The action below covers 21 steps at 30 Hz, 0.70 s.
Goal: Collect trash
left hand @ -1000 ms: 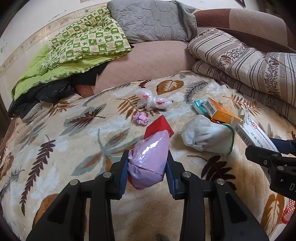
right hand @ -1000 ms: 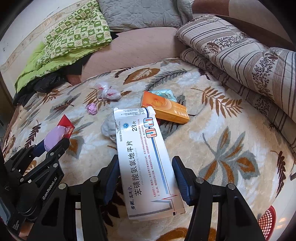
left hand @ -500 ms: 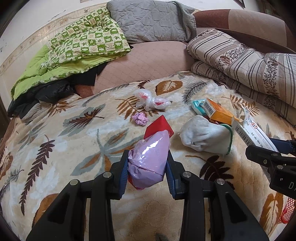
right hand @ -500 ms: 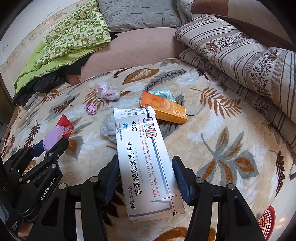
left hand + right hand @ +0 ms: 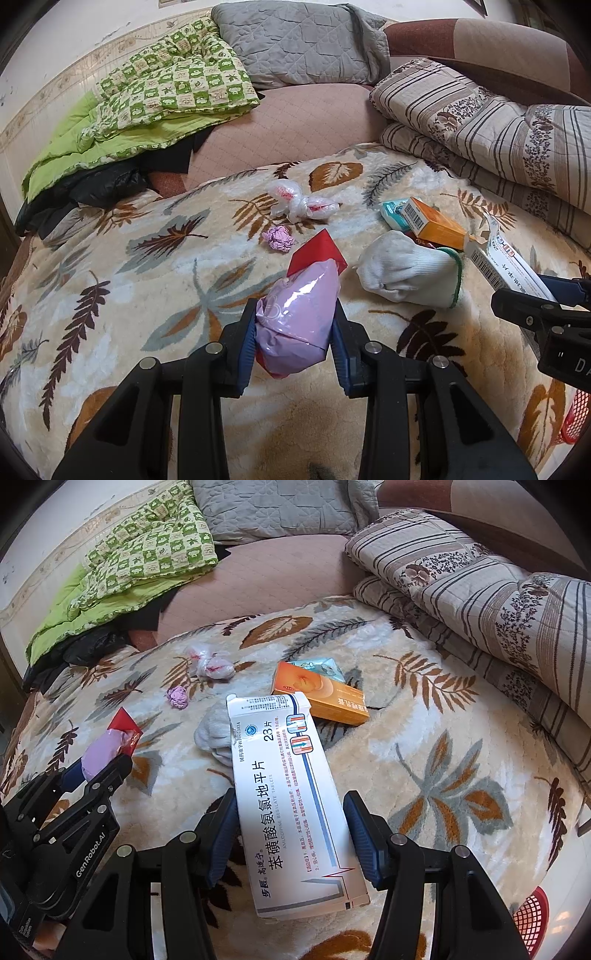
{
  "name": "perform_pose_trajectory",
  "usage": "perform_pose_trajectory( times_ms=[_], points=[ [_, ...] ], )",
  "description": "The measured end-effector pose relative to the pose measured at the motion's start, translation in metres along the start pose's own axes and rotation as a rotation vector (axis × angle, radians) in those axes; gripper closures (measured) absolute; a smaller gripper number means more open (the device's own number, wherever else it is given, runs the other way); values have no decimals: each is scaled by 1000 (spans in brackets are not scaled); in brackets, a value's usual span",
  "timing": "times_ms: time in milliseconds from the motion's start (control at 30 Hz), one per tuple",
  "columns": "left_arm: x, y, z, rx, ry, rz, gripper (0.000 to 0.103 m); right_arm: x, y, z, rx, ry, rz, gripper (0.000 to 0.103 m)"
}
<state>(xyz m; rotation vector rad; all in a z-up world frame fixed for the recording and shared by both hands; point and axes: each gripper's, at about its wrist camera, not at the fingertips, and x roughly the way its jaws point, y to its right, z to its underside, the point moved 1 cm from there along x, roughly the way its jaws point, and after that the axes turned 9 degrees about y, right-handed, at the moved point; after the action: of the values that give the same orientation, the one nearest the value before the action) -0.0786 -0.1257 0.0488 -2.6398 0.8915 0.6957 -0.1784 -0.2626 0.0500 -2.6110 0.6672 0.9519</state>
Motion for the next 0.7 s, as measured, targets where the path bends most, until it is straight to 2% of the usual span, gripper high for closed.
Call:
perform_pose_trajectory(
  times_ms=[300, 700],
  points=[
    [-1, -1, 0, -5, 1, 5, 68, 0, 1, 0, 2, 1, 8, 42],
    [-3, 11, -2, -23, -6, 89, 68, -1, 0, -1, -3, 10, 16, 42]
  ],
)
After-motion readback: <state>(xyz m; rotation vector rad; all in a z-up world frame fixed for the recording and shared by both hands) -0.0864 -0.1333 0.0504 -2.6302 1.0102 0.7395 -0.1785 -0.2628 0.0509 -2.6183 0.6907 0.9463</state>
